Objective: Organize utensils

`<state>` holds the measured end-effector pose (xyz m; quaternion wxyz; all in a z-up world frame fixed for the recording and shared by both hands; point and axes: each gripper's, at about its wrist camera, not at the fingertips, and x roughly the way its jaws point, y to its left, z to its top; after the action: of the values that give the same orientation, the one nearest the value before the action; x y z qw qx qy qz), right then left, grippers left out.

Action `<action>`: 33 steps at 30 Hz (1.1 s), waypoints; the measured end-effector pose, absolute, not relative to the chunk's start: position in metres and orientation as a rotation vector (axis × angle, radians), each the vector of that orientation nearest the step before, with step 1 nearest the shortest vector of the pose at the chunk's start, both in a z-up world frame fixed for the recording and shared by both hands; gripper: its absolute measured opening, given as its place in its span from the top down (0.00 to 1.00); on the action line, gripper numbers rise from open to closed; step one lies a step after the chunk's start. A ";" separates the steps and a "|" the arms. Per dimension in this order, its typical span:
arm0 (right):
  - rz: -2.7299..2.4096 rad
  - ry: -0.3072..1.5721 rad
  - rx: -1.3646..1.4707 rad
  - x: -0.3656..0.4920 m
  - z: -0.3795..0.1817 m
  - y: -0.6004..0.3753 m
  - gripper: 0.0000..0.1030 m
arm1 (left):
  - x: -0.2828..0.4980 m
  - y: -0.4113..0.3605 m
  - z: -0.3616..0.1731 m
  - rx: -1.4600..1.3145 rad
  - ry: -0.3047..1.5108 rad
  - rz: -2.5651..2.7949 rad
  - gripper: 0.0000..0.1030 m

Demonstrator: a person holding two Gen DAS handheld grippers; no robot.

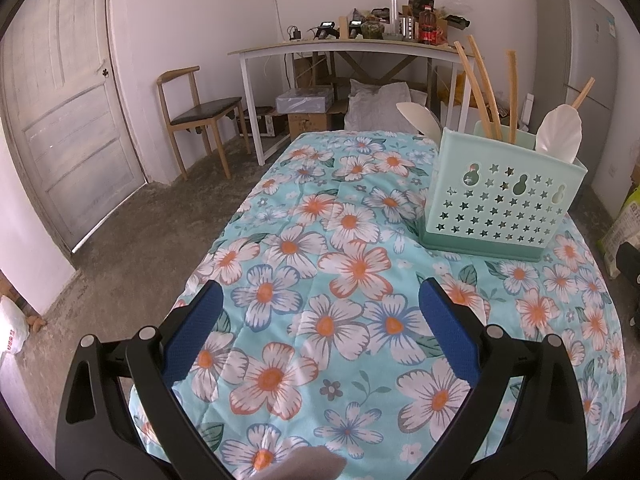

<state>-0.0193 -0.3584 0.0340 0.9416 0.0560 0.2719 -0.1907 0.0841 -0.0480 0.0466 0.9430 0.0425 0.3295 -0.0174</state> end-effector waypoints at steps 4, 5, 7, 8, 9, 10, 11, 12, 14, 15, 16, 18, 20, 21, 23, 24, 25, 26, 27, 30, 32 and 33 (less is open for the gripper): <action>-0.386 0.558 0.116 -0.019 0.033 -0.357 0.06 | 0.083 -0.050 0.046 0.085 0.676 -0.038 0.08; -0.385 0.559 0.116 -0.019 0.033 -0.357 0.06 | 0.084 -0.049 0.045 0.084 0.677 -0.039 0.08; -0.384 0.561 0.117 -0.019 0.033 -0.356 0.06 | 0.084 -0.050 0.044 0.083 0.680 -0.039 0.08; -0.383 0.563 0.118 -0.019 0.033 -0.355 0.06 | 0.085 -0.048 0.044 0.082 0.681 -0.040 0.08; -0.383 0.563 0.118 -0.020 0.033 -0.355 0.06 | 0.085 -0.048 0.044 0.082 0.681 -0.039 0.08; -0.383 0.562 0.117 -0.019 0.033 -0.356 0.06 | 0.084 -0.049 0.044 0.081 0.682 -0.039 0.08; -0.384 0.562 0.116 -0.020 0.033 -0.355 0.06 | 0.084 -0.049 0.044 0.080 0.681 -0.039 0.08; -0.384 0.562 0.117 -0.019 0.033 -0.356 0.06 | 0.085 -0.048 0.043 0.081 0.682 -0.040 0.08; -0.383 0.563 0.119 -0.019 0.033 -0.356 0.06 | 0.086 -0.048 0.042 0.080 0.685 -0.040 0.08; -0.383 0.564 0.119 -0.019 0.033 -0.356 0.06 | 0.086 -0.049 0.041 0.080 0.685 -0.041 0.08; -0.383 0.565 0.118 -0.018 0.032 -0.356 0.06 | 0.086 -0.049 0.041 0.079 0.686 -0.042 0.08; -0.381 0.568 0.120 -0.019 0.031 -0.356 0.06 | 0.087 -0.047 0.042 0.078 0.688 -0.041 0.08; -0.381 0.568 0.119 -0.019 0.031 -0.356 0.06 | 0.087 -0.047 0.042 0.078 0.688 -0.042 0.08; -0.381 0.567 0.119 -0.018 0.032 -0.357 0.06 | 0.086 -0.048 0.041 0.078 0.688 -0.041 0.08; -0.381 0.568 0.120 -0.019 0.032 -0.357 0.06 | 0.087 -0.047 0.042 0.078 0.688 -0.042 0.08; -0.382 0.568 0.120 -0.018 0.032 -0.357 0.06 | 0.087 -0.047 0.042 0.078 0.688 -0.043 0.08; -0.382 0.568 0.119 -0.018 0.032 -0.358 0.06 | 0.086 -0.049 0.041 0.079 0.689 -0.043 0.08; -0.382 0.569 0.120 -0.019 0.032 -0.357 0.06 | 0.086 -0.049 0.041 0.079 0.689 -0.043 0.08; -0.381 0.569 0.120 -0.018 0.031 -0.358 0.06 | 0.087 -0.047 0.042 0.078 0.689 -0.043 0.08; -0.382 0.569 0.120 -0.018 0.032 -0.358 0.06 | 0.087 -0.046 0.042 0.078 0.688 -0.043 0.08; -0.382 0.571 0.120 -0.019 0.031 -0.357 0.06 | 0.087 -0.047 0.042 0.078 0.689 -0.043 0.08; -0.382 0.572 0.121 -0.019 0.030 -0.358 0.06 | 0.087 -0.047 0.042 0.077 0.689 -0.043 0.08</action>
<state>-0.0189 -0.3579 0.0304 0.9396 0.0595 0.2804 -0.1871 0.0870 -0.0466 0.0425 0.9402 0.0380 0.3378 -0.0211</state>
